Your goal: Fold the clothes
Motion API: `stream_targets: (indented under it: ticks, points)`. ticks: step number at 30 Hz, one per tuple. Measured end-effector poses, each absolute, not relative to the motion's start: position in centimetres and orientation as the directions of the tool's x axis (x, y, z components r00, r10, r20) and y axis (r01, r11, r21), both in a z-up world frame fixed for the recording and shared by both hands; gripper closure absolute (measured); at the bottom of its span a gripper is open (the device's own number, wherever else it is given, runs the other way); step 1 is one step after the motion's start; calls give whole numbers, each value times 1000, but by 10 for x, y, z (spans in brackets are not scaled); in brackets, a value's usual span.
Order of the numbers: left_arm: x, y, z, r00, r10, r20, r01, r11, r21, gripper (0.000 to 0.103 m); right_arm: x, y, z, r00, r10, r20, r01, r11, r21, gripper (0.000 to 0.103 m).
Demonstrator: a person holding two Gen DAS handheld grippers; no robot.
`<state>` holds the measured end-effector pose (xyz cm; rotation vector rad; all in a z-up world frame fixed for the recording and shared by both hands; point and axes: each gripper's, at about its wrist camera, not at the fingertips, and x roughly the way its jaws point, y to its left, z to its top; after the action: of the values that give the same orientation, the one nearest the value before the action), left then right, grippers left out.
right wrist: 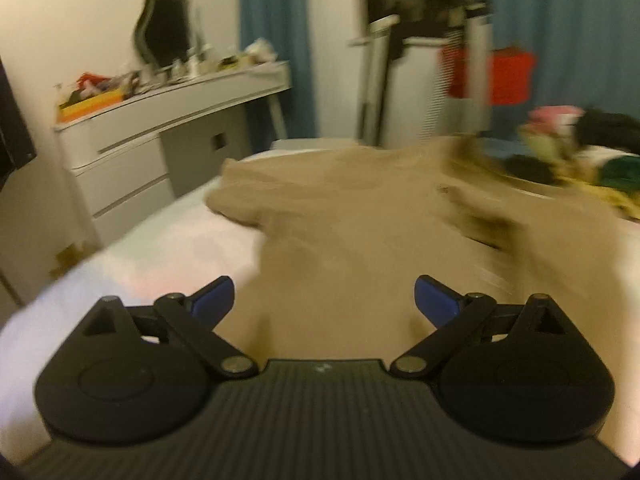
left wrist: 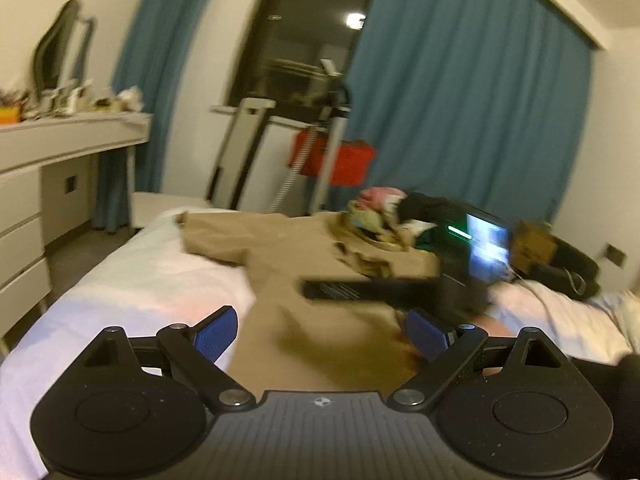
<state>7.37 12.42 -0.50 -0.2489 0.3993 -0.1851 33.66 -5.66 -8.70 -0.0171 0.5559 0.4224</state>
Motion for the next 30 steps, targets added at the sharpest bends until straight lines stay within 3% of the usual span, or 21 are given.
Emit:
stream_targets:
  ticks: [5, 10, 11, 12, 14, 15, 17, 26, 30]
  points:
    - [83, 166, -18, 912, -223, -345, 51, 895, -443, 10, 420, 42, -97, 728, 448, -519, -462, 880, 111, 5]
    - [101, 192, -38, 910, -163, -381, -48, 872, -487, 10, 479, 103, -108, 735, 438, -517, -458, 884, 97, 6]
    - [104, 197, -42, 909, -151, -390, -71, 863, -500, 10, 487, 106, -112, 739, 416, -530, -445, 892, 79, 17]
    - [108, 200, -46, 906, -144, -399, -91, 853, -515, 10, 494, 107, -115, 743, 387, -547, -427, 902, 58, 37]
    - [113, 208, -52, 903, -140, -407, -118, 829, -547, 11, 507, 106, -120, 749, 350, -562, -394, 918, 48, 53]
    - [112, 211, -54, 905, -135, -404, -129, 816, -563, 11, 509, 101, -119, 753, 359, -552, -385, 920, 73, 70]
    - [110, 215, -57, 910, -132, -393, -141, 793, -593, 11, 508, 84, -110, 773, 363, -519, -355, 927, 121, 94]
    - [87, 198, -41, 939, -155, -307, -61, 804, -591, 11, 489, -37, -27, 905, 322, -280, -244, 929, 279, 96]
    - [79, 181, -36, 940, -179, -289, -24, 813, -582, 11, 473, -119, -7, 945, 235, -227, -156, 935, 318, 96]
